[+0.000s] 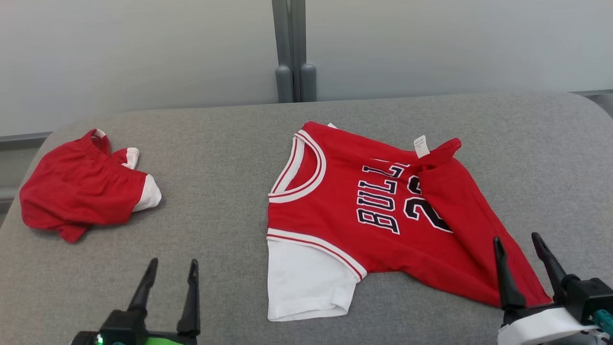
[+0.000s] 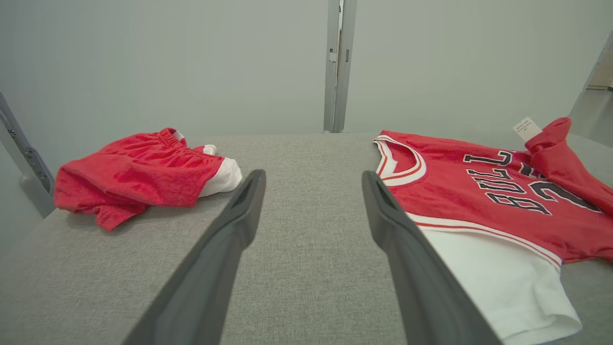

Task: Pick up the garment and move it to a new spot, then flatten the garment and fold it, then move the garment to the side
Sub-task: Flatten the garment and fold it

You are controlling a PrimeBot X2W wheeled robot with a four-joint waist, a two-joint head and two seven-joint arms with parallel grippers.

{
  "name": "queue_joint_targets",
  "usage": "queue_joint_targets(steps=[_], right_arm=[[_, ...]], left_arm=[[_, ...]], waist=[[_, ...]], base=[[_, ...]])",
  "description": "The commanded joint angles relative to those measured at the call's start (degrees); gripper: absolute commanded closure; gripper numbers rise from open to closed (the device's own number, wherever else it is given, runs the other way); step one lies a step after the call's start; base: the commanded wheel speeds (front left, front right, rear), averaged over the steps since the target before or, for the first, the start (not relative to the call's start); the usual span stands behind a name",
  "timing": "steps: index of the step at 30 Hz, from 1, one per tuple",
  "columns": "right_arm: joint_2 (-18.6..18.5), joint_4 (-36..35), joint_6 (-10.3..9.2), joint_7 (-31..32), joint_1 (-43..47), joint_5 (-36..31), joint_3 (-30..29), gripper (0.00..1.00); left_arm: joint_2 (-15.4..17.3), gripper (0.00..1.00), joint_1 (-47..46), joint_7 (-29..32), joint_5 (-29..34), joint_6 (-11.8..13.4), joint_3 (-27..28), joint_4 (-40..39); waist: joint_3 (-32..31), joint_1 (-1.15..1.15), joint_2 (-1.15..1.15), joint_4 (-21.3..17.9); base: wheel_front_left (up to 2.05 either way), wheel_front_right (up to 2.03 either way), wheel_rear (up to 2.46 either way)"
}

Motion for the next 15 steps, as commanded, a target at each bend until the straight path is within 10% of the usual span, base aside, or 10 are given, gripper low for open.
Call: queue_joint_targets(steps=[1,15], right_arm=[[-0.96,0.75,-0.1,-0.2,-1.16,0.14,-0.43,0.0],[-6.43,22.1,-0.1,-0.18,-13.02,0.91,-1.21,0.0]], left_arm=[[0.6,0.0,-0.04,-0.02,-0.47,-0.19,-1.39,0.98],[1.48,0.0,-7.46,-0.02,-3.95,-0.2,-18.11,14.2]], waist=[[0.42,0.0,0.0,-0.43],[6.69,0.0,0.0,-2.76]], base=[[0.0,0.0,0.0],[0.0,0.0,0.0]])
